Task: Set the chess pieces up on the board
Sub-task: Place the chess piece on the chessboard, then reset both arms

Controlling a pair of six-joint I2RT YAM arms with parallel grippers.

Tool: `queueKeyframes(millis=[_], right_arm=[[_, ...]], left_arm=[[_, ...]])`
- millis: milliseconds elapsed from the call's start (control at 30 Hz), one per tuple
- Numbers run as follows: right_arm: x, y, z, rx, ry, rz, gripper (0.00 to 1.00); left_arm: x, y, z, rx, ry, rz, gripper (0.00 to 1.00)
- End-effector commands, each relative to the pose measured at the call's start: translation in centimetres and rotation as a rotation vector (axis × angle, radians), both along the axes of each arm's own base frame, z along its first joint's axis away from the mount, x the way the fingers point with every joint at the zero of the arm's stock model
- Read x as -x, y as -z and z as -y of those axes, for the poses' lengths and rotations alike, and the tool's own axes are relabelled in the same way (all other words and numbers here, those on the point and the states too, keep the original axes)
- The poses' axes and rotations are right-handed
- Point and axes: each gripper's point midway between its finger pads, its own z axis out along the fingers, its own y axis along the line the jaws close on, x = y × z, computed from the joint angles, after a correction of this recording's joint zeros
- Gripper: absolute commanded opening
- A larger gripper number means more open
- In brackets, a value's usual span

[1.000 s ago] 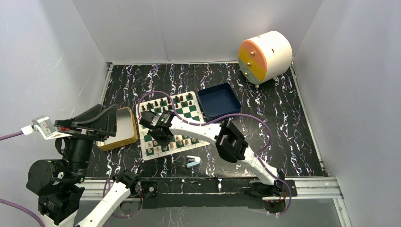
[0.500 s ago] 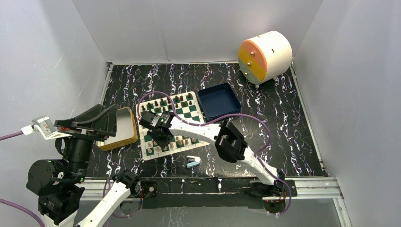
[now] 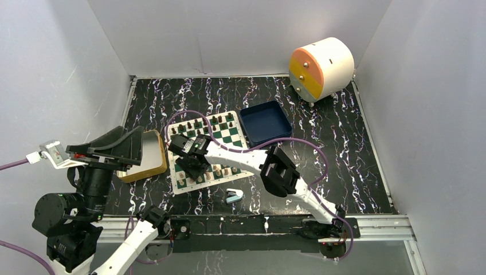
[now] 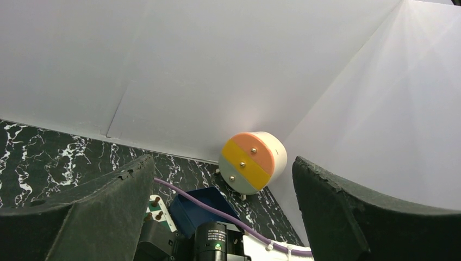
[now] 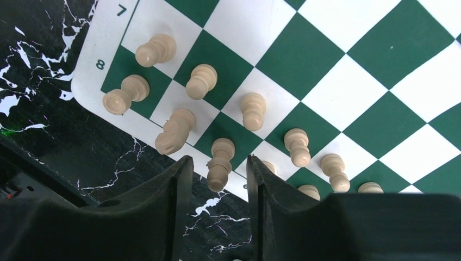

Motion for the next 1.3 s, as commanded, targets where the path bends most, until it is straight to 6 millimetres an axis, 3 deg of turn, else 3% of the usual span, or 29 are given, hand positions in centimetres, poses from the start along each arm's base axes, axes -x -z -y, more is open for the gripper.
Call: queueKeyframes(millis=[0,333,433,467,667,867,1033,1267], right_arm=[[-0.5,-5.0,-2.1,-0.14,-0.001,0.05,0.52],[-2.5,-13.3,-1.4,-0.306,0.069,0.174,0.64],[-3.4,-16.0,-0.3,-0.351,0.099,0.212,0.81],[-3.7,-16.3,0.4,-0.353,0.11,0.221,0.95],[-5.1,-20.1,5.5,-0.424,0.212,0.314,0.99],[-3.9,-22.7,11.5,-0.596,0.359,0.338,0.99],[-3.1,-22.1,17.6,-0.664,0.572,0.352,0.99],[-2.0,-22.3,23.0,-0.67,0.66,0.388,0.99]], left_arm=[[-0.3,0.0,0.2,-0.018,-0.002,0.007,0.95],[-1.6,2.0,0.7,-0.052,-0.007,-0.068,0.95],[-2.1,2.6,1.2,-0.085,0.004,-0.104,0.95],[-2.2,2.9,1.5,-0.116,0.013,-0.112,0.95],[-3.5,5.5,3.0,-0.321,0.061,-0.247,0.96],[-4.9,8.2,5.3,-0.362,0.151,-0.341,0.95],[-6.1,12.7,7.2,-0.305,0.211,-0.472,0.95],[-6.2,17.9,9.9,-0.326,0.348,-0.603,0.95]])
